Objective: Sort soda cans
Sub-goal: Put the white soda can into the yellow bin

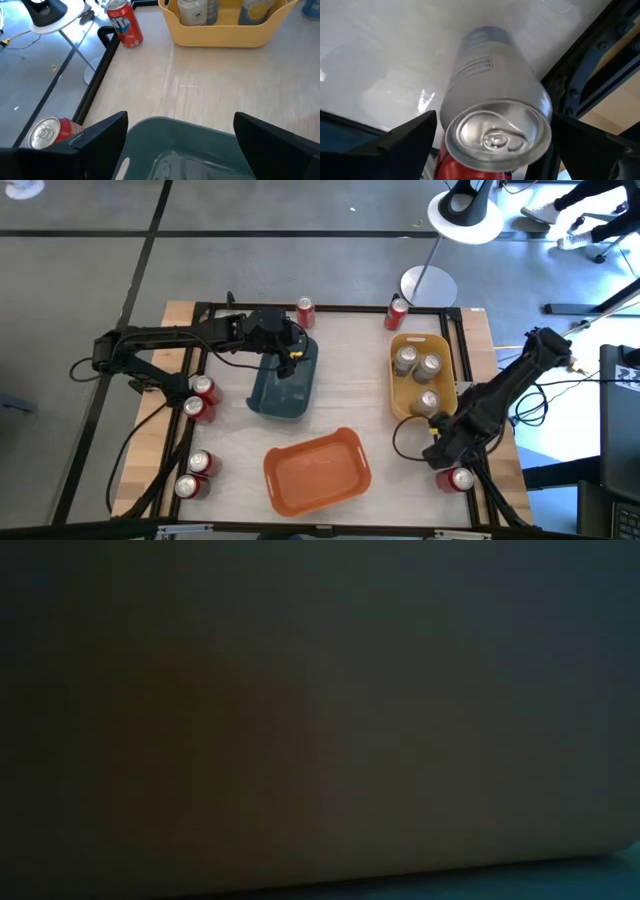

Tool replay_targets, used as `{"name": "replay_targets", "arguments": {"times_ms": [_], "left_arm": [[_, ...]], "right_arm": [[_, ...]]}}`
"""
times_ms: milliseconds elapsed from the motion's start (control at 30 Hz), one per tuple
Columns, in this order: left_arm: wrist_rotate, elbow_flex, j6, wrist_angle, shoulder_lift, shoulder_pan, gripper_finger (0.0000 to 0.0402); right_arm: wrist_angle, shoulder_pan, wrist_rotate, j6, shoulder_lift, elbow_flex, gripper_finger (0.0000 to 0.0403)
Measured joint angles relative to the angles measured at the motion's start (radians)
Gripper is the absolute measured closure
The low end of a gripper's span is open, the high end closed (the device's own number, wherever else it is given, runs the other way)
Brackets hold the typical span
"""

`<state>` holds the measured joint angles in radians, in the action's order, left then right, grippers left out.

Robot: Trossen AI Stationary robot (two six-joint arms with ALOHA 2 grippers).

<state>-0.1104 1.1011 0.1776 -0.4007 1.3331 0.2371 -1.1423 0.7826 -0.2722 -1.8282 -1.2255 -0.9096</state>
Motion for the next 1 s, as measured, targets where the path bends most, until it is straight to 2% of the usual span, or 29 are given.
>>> {"name": "replay_targets", "arguments": {"times_ms": [233, 333, 467, 633, 800, 1000], "left_arm": [[0.0, 0.0, 0.002, -0.002, 0.0, 0.0, 0.005], [0.0, 0.0, 0.003, -0.006, 0.0, 0.0, 0.005], [0.0, 0.0, 0.006, -0.01, 0.0, 0.0, 0.005], [0.0, 0.0, 0.006, -0.009, 0.0, 0.0, 0.005], [0.0, 0.0, -0.014, -0.01, 0.0, 0.0, 0.005], [0.0, 0.0, -0.017, -0.009, 0.0, 0.0, 0.005]], "right_arm": [[0.004, 0.003, 0.014, 0.025, -0.062, 0.0, 0.0032], [0.003, 0.003, 0.022, 0.029, -0.081, 0.0, 0.0059], [0.003, 0.002, 0.009, 0.061, -0.084, -0.001, 0.0121], [-0.04, 0.003, 0.022, 0.109, -0.083, -0.029, 0.0121], [-0.097, -0.023, 0.098, 0.216, -0.081, -0.166, 0.0121], [-0.09, -0.117, 0.326, 0.401, -0.08, -0.343, 0.0121]]}}
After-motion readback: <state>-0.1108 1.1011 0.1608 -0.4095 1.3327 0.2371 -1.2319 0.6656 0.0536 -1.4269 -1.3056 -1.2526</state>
